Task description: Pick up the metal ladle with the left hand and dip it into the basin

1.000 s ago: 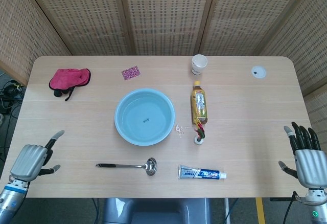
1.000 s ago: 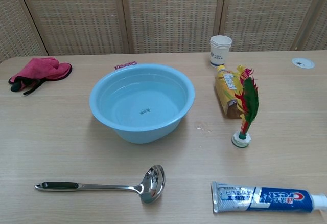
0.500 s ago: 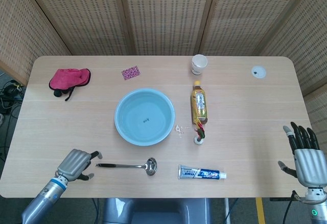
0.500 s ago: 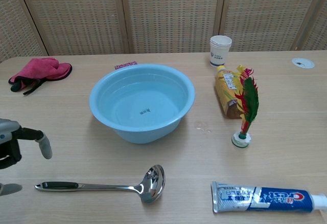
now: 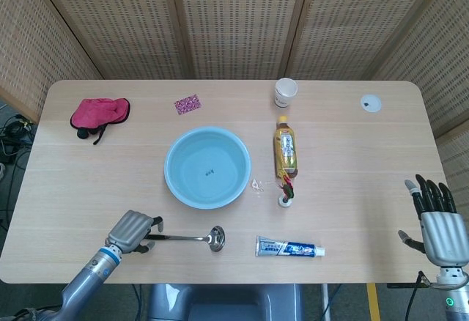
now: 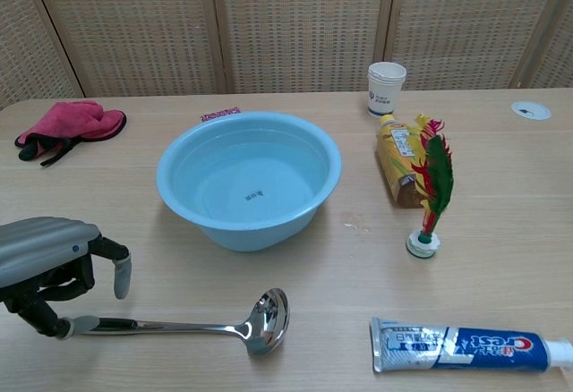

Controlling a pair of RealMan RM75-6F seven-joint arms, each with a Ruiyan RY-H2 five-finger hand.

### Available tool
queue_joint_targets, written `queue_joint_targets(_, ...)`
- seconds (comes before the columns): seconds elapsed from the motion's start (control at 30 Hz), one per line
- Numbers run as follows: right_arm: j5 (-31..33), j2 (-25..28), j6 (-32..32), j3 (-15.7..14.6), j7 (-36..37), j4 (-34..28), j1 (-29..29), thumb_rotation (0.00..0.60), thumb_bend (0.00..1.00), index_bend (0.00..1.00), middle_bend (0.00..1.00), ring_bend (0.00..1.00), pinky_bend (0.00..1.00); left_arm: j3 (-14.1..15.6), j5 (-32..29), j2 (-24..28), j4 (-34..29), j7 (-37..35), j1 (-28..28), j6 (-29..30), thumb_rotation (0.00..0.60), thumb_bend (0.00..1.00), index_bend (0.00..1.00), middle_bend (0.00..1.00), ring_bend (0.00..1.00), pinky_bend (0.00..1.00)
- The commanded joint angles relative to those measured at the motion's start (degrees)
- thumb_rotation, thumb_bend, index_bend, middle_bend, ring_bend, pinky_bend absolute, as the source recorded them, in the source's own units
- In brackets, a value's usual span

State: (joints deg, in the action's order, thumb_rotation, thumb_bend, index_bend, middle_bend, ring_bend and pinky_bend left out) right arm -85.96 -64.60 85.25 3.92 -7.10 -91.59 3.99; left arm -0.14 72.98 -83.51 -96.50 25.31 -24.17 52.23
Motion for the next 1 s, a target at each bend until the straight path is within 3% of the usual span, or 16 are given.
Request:
queue_joint_targets(0.03, 0.0, -0.1, -0.2, -0.1, -0.2, 0.0, 0.1, 0.600, 0.00, 0.00, 0.00, 0.00, 0.00, -0.1, -2.0, -1.7, 1.1, 2.1, -0.6, 0.0, 0.600, 0.37, 0.46, 0.93, 0.96, 1.00)
queue_joint_targets(0.53, 0.4, -0.1, -0.8, -0.1, 0.1, 0.3, 0.4, 0.600, 0.00, 0.00, 0.00, 0.00, 0.00, 0.4, -8.9, -7.2, 4.7, 6.5, -3.1, 0.3, 0.600, 0.40, 0.46, 0.93, 0.96, 1.00)
queue_joint_targets(1.0, 0.3, 0.1, -0.7, -0.1, 0.3, 0.1, 0.4, 0.600, 0.00, 0.00, 0.00, 0.00, 0.00, 1.6, -8.7, -9.6, 6.6, 5.9, -3.6, 1.8, 0.600, 0.40, 0.46, 0.93, 0.96, 1.00)
